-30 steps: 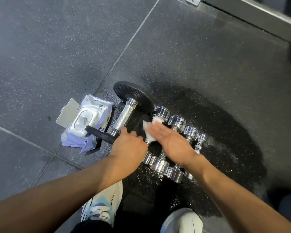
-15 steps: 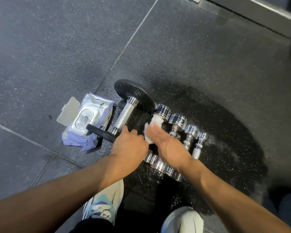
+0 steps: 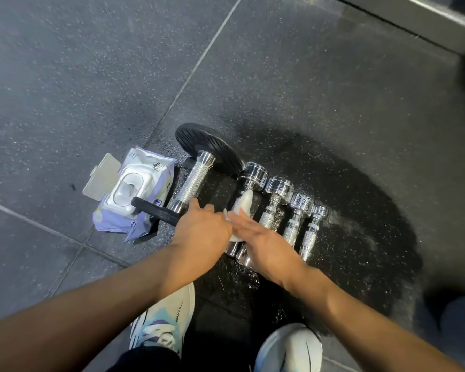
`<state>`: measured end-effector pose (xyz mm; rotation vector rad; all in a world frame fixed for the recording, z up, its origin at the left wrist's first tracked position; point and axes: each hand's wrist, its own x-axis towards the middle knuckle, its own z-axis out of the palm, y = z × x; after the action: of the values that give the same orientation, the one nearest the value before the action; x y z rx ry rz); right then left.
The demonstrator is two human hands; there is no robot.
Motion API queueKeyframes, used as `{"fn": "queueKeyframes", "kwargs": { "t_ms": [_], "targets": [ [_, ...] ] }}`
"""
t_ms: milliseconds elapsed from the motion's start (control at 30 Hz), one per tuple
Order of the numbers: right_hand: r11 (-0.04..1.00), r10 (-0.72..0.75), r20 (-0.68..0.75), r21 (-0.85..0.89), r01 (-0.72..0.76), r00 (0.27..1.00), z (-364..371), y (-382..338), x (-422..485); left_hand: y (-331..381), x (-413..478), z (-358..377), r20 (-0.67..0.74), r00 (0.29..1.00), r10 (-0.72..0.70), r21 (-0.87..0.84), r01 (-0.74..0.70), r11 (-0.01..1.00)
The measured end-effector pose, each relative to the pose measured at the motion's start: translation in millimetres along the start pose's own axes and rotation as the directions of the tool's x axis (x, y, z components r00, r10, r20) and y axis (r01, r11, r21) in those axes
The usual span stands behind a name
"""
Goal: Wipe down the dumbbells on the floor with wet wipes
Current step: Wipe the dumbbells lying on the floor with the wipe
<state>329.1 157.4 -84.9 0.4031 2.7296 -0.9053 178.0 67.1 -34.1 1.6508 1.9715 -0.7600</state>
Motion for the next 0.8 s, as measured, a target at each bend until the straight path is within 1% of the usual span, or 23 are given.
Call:
{"fn": "queueKeyframes", "kwargs": {
  "t_ms": [67, 133, 167, 200, 233, 267, 333, 367, 433, 533, 633, 667, 700, 733, 800],
  "targets": [
    [0.992, 0.058, 0.036, 0.110, -0.062, 0.998, -4, -12, -7, 1, 2, 2, 0.010, 1.000, -0.007, 0.010, 0.007, 1.000],
    [0.959, 0.187, 0.036, 0.212, -0.190, 0.982, -11, -17, -10, 1, 3, 3, -0.003, 1.000, -0.006, 0.016, 0.006, 1.000],
    [0.918, 0.274, 0.049, 0.286, -0.276, 0.961, -14, -18, -9, 1, 3, 4, -0.011, 1.000, -0.005, 0.017, 0.005, 1.000],
    [0.853, 0.360, 0.078, 0.376, -0.362, 0.930, -19, -17, -8, 1, 4, 5, -0.019, 1.000, -0.006, 0.019, 0.006, 1.000],
    [0.772, 0.431, 0.114, 0.467, -0.431, 0.895, -26, -16, -5, 1, 4, 6, -0.025, 1.000, -0.007, 0.018, 0.008, 1.000],
    [0.705, 0.477, 0.132, 0.532, -0.468, 0.869, -33, -14, -2, 1, 4, 7, -0.027, 1.000, -0.009, 0.013, 0.010, 1.000],
    [0.651, 0.528, 0.081, 0.601, -0.464, 0.845, -48, -7, 3, 1, 6, 10, -0.026, 1.000, -0.011, 0.003, 0.012, 1.000],
    [0.639, 0.552, 0.024, 0.630, -0.442, 0.833, -55, -2, 5, 1, 7, 11, -0.026, 1.000, -0.012, 0.006, 0.012, 1.000],
    [0.650, 0.601, -0.137, 0.657, -0.382, 0.787, -71, 10, 7, 0, 8, 13, -0.021, 1.000, -0.012, 0.019, 0.013, 1.000],
    [0.682, 0.643, -0.363, 0.673, -0.288, 0.674, -90, 31, 6, 1, 11, 14, -0.014, 1.000, -0.016, 0.036, 0.016, 0.999],
    [0.687, 0.683, -0.486, 0.680, -0.255, 0.545, -103, 45, 5, 2, 11, 15, -0.015, 1.000, -0.015, 0.047, 0.016, 0.999],
    [0.689, 0.689, -0.507, 0.679, -0.253, 0.517, -104, 48, 5, 2, 10, 15, -0.025, 1.000, -0.015, 0.050, 0.017, 0.999],
    [0.688, 0.693, -0.517, 0.682, -0.248, 0.502, -105, 49, 5, 2, 10, 15, -0.038, 0.999, -0.017, 0.050, 0.018, 0.999],
    [0.687, 0.694, -0.516, 0.684, -0.245, 0.503, -104, 49, 4, 2, 9, 15, -0.047, 0.999, -0.018, 0.051, 0.021, 0.998],
    [0.700, 0.673, -0.495, 0.667, -0.256, 0.549, -99, 47, 3, 2, 7, 15, -0.067, 0.998, -0.020, 0.051, 0.023, 0.998]
  ]
}}
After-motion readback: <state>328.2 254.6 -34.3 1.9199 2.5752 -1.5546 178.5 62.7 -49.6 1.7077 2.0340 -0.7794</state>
